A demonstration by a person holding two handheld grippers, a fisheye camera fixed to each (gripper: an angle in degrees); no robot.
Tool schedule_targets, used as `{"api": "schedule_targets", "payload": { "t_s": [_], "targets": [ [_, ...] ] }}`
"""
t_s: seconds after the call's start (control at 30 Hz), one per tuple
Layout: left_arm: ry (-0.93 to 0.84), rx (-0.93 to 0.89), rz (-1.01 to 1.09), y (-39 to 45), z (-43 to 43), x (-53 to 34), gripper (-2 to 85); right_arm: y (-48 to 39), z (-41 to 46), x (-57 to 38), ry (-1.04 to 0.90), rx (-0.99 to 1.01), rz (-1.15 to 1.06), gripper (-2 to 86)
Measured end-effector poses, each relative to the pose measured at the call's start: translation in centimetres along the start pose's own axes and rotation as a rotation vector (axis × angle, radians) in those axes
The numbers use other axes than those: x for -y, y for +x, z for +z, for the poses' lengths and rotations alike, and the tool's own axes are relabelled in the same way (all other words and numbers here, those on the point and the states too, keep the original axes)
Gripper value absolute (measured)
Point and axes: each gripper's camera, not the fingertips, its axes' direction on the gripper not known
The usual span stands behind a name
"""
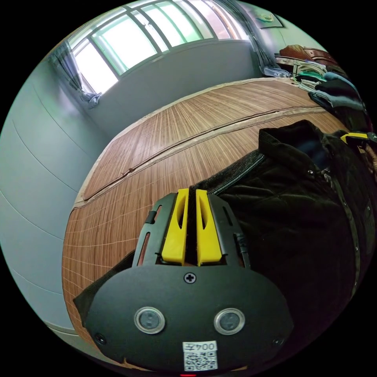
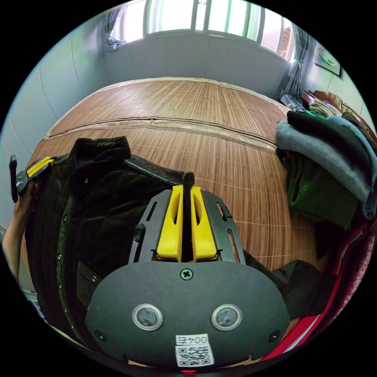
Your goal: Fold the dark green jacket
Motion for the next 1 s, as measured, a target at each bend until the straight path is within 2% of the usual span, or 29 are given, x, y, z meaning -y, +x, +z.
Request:
{"api": "schedule_targets", "payload": {
  "t_s": [0.33,0.5,0.67,1.0],
  "targets": [
    [-0.035,-0.019,0.03,1.5,-0.4,0.0,2.2,-0.2,-0.1,-0.5,0.003,0.026,-0.001,3.8],
    [-0.029,0.056,0.068,3.1,-1.1,-0.4,2.6,-2.6,-0.1,-0.6,-0.014,-0.09,-0.126,4.2],
    [-0.029,0.049,0.063,3.2,-1.7,-0.7,2.9,-3.4,-0.4,-1.2,-0.007,-0.155,-0.178,3.9],
    [-0.026,0.022,0.047,2.5,-3.0,-1.6,2.9,-1.7,-1.0,-2.8,0.008,-0.07,-0.111,3.8]
  ]
}}
